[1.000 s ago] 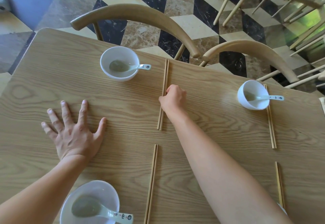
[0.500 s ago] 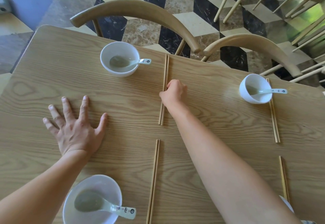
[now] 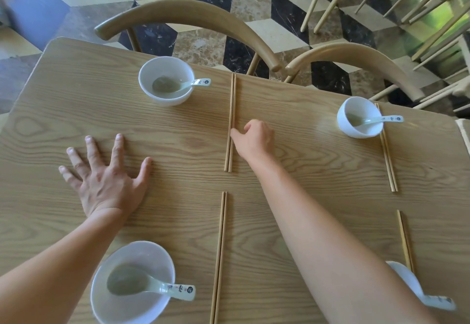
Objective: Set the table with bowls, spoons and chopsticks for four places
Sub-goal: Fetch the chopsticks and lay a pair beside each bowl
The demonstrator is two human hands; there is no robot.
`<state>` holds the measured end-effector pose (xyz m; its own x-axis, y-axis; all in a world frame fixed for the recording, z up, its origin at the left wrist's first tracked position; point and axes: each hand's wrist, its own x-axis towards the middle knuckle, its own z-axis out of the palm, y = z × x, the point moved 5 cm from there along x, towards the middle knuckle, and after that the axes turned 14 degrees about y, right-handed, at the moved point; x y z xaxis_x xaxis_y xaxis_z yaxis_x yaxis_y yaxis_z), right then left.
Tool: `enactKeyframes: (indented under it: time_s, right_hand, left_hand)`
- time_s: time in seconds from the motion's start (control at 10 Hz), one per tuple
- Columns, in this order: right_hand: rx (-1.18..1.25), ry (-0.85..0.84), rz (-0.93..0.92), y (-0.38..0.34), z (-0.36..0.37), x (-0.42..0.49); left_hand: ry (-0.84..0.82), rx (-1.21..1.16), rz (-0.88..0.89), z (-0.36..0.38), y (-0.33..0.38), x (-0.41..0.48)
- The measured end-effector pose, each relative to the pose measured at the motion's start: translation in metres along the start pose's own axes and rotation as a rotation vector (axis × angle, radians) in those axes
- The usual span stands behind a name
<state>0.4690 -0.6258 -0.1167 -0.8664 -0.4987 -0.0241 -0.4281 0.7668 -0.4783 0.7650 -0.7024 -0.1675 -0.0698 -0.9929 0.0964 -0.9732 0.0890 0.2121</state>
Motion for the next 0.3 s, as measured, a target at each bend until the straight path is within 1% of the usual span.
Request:
enactKeyframes:
  time_s: [0.1, 0.2, 0.3]
  right_hand:
    - [-0.09, 0.003, -0.001, 0.044, -0.015, -0.036]
    - [-0.174, -0.011, 0.002, 0.091, -0.034, -0.091]
    - [-0.272, -0.149, -0.016, 0.126, -0.052, -0.156]
  left_hand:
    - [-0.06, 0.029, 0.01, -0.006, 0.0, -0.001]
    - [-0.255, 0.105, 0.025, -0.027, -0.003, 0.012]
    - [-0.372, 0.075, 0.013, -0.069, -0.013, -0.001]
